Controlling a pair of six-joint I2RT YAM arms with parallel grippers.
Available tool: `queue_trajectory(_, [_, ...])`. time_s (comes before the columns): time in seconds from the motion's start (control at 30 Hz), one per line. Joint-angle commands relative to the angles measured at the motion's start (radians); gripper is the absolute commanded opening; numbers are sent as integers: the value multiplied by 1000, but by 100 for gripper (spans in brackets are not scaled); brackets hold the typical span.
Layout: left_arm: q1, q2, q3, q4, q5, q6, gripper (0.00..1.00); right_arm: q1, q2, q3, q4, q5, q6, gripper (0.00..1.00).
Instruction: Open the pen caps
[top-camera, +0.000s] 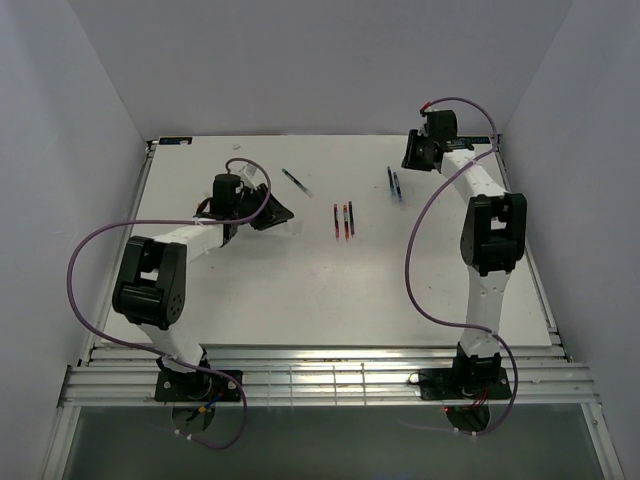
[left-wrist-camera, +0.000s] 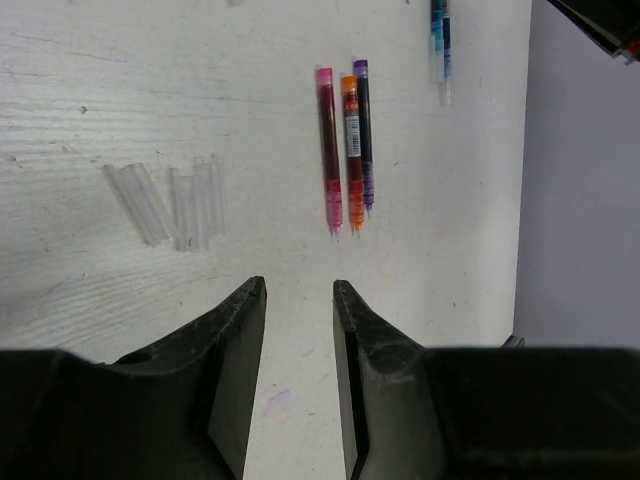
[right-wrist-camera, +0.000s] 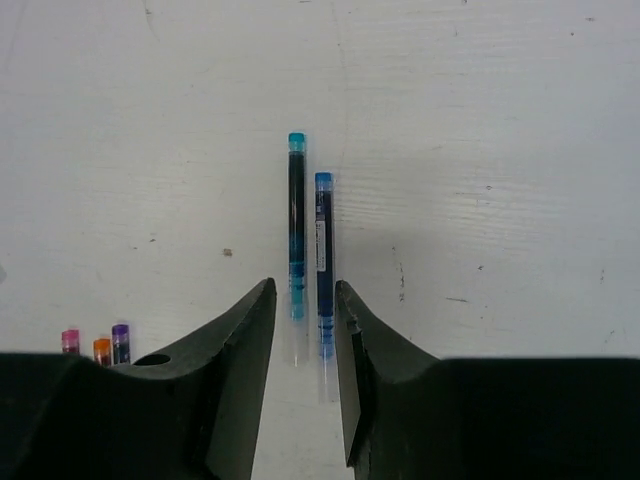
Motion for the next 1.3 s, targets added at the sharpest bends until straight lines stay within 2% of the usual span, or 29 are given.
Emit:
queue_trajectory(0.0, [2, -71, -25, 45, 42, -29, 43, 22, 82, 96, -52, 44, -64, 36])
queue_trajectory(0.37, [-2, -81, -71, 59, 59, -20, 44, 22, 166, 150, -38, 60, -81, 36])
queue_trajectory(1.07, [-6, -73, -84, 96, 80, -35, 44, 35, 229, 62, -4, 63, -82, 32])
queue_trajectory(1.27, [-6, -75, -88, 97, 88, -39, 44, 42, 242, 96, -79, 168, -69, 23])
